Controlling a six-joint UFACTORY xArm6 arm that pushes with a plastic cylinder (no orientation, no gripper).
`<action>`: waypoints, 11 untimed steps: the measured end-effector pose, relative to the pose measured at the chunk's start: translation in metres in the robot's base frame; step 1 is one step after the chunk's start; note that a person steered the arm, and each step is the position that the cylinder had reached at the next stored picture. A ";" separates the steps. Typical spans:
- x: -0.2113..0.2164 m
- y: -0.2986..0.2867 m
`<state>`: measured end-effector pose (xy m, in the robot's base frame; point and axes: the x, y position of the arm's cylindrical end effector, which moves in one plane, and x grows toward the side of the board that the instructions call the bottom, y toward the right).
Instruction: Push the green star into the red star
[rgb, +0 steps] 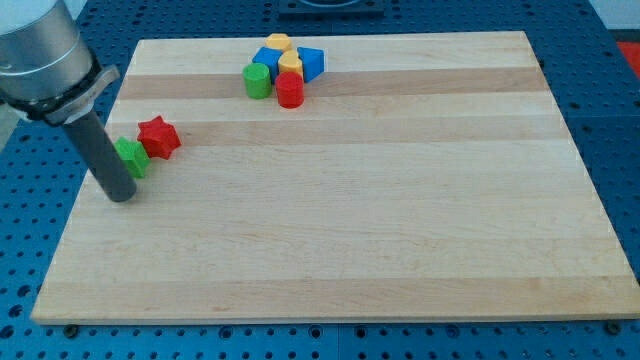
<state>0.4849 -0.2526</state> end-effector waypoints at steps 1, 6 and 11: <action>0.002 -0.038; -0.050 0.045; -0.074 0.024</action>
